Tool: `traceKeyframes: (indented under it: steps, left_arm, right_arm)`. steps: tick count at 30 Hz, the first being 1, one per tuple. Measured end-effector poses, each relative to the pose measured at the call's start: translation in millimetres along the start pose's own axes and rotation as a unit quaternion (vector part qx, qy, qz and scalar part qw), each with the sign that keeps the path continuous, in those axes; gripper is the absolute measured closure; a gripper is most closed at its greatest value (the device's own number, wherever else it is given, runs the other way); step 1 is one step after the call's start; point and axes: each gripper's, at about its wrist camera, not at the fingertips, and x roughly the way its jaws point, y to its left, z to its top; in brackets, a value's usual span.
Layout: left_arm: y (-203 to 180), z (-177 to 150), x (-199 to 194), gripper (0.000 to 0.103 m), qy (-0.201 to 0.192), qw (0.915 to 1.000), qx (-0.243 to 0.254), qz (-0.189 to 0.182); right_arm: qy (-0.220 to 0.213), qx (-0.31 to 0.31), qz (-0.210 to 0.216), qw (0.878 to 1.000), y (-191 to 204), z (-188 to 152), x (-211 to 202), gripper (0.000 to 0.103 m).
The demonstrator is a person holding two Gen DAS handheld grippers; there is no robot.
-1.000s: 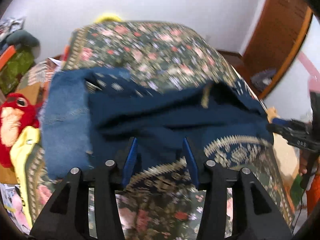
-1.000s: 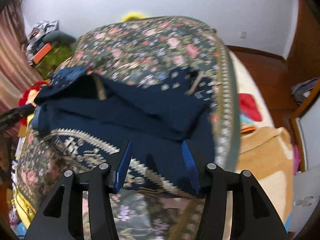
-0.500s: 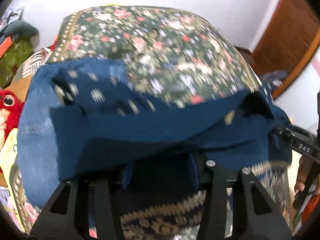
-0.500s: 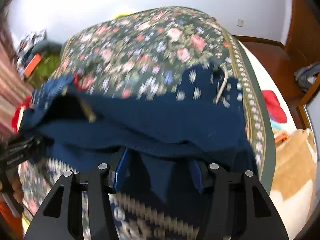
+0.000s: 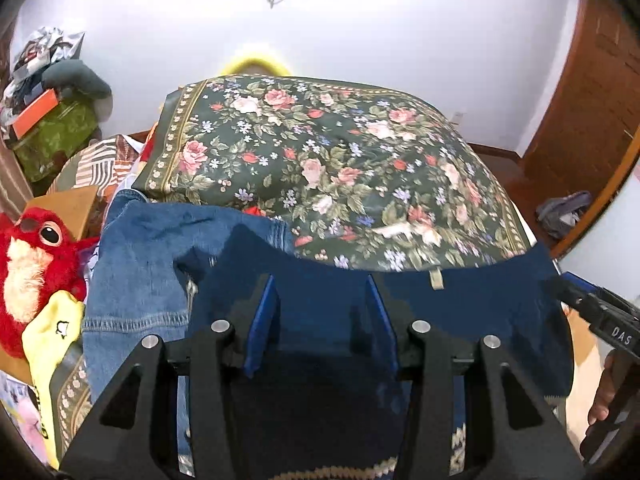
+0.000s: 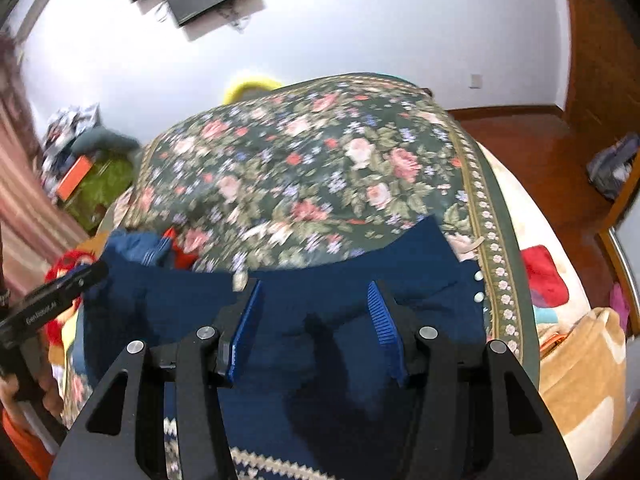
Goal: Fold large clothes
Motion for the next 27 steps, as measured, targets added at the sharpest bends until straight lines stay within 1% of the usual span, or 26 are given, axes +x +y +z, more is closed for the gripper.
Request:
traceKeyframes:
  steps: [3, 4, 6, 9, 12, 13, 14, 15, 16, 19, 23, 25, 27]
  left_arm:
    - [-6, -16, -7, 0.050, 0.004, 0.9998, 0.002, -0.021]
    - [-9, -23, -9, 0.049, 0.000, 0.9996, 0.003, -0.029]
    - [-17, -38, -13, 0.049, -0.008, 0.9994, 0.011, -0.030]
    - [-28, -57, -15, 0.043, -0.010, 0.9988, 0.034, -0.033]
    - [-34, -74, -12, 0.043, 0.001, 0.9981, 0.049, -0.038]
    - [-35, -83, -9, 0.043, 0.008, 0.9976, 0.055, -0.042]
    - [-35, -89, -6, 0.043, 0.013, 0.9973, 0.059, -0.041]
    - [-34, -95, -2, 0.043, 0.017, 0.9972, 0.065, -0.034]
    - [-32, -101, 1, 0.043, 0.021, 0.9970, 0.071, -0.025]
    - [-22, -115, 6, 0.043, 0.023, 0.9971, 0.072, -0.013]
    - [-3, -127, -1, 0.043, 0.014, 0.9983, 0.055, -0.011]
    - [7, -134, -9, 0.043, 0.012, 0.9991, 0.041, -0.010]
    - [17, -141, -17, 0.043, 0.010, 0.9997, 0.023, -0.006]
  right_arm:
    - [0.017, -0.026, 0.012, 0.999, 13, -15, 2, 0.051]
    - [0.024, -0.036, 0.018, 0.999, 18, -22, 3, 0.051]
    - [0.040, -0.056, 0.026, 0.997, 26, -36, 6, 0.051]
    - [0.064, -0.085, 0.025, 0.994, 32, -51, 15, 0.050]
    - [0.089, -0.105, 0.008, 0.991, 30, -64, 25, 0.048]
    - [0.089, -0.104, 0.002, 0.991, 27, -66, 26, 0.046]
    - [0.086, -0.101, -0.003, 0.991, 23, -69, 25, 0.039]
    - [0.083, -0.097, -0.009, 0.992, 17, -71, 23, 0.034]
    - [0.082, -0.094, -0.015, 0.992, 12, -73, 22, 0.032]
    - [0.084, -0.091, -0.028, 0.992, -2, -75, 15, 0.031]
    - [0.084, -0.094, -0.073, 0.989, -23, -84, 7, 0.030]
    - [0.088, -0.071, -0.078, 0.991, -39, -89, 3, 0.026]
    - [0.092, -0.038, -0.073, 0.992, -54, -96, -4, 0.026]
